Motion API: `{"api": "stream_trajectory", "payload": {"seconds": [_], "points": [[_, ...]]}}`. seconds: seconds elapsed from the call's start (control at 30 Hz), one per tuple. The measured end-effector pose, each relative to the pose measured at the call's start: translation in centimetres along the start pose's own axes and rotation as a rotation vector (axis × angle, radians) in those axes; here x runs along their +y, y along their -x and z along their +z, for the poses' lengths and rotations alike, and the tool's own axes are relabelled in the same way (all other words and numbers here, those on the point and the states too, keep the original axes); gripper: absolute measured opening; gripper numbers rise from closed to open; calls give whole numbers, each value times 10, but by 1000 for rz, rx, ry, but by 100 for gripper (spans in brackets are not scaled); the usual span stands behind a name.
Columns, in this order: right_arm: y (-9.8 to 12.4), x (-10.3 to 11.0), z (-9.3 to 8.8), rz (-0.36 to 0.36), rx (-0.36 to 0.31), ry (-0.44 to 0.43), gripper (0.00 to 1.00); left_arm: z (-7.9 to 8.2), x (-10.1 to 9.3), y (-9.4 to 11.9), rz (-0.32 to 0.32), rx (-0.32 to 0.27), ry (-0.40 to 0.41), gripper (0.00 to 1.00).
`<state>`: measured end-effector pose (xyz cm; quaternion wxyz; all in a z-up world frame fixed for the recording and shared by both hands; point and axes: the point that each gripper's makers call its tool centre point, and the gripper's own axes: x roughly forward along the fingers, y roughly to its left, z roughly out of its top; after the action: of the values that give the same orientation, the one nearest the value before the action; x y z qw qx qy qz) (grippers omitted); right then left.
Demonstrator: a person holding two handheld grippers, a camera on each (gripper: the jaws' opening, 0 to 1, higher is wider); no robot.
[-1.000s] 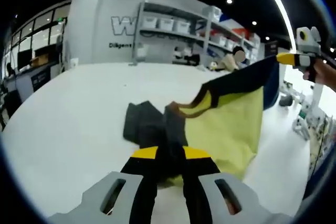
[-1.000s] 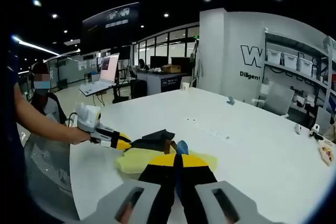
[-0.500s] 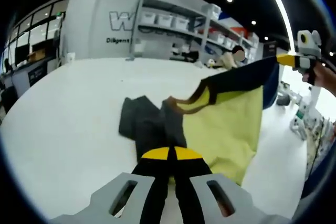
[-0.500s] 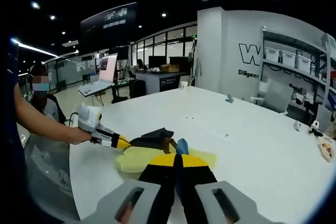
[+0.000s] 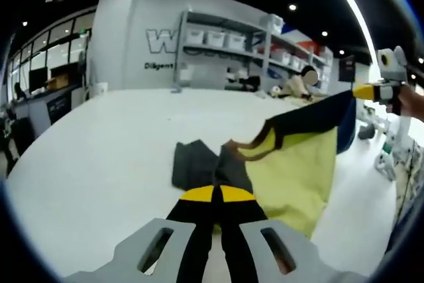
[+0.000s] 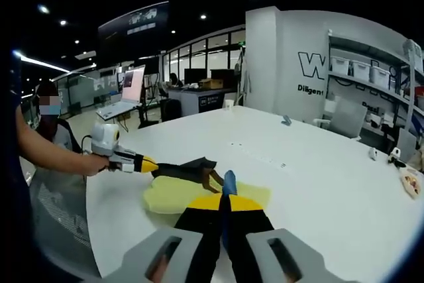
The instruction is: Fold the garment on the visible template until the final outline fits inside the template.
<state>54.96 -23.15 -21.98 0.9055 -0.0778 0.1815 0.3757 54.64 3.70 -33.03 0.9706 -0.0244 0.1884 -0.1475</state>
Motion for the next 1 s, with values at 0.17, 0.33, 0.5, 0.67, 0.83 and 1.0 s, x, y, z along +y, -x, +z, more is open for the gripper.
{"api": "stream_trajectory", "payload": {"seconds": [0.17,0.33,0.5,0.67,0.83,1.0], "points": [[7,-7,-5,-20,7,-3,0,12,15,9,47,-40,-16,0],[13,-14,-3,-41,0,-1,0,31,35,26,122,-110,-47,0],[15,-21,0,-65,-12,-1,0,54,48,46,184,-176,-50,0],[22,-30,13,-93,-51,-4,0,74,53,60,199,-223,-65,0],[26,-34,29,-116,-104,-4,0,105,56,76,219,-305,-85,0],[31,-39,47,-144,-168,-19,0,133,59,90,232,-376,-88,0]]}}
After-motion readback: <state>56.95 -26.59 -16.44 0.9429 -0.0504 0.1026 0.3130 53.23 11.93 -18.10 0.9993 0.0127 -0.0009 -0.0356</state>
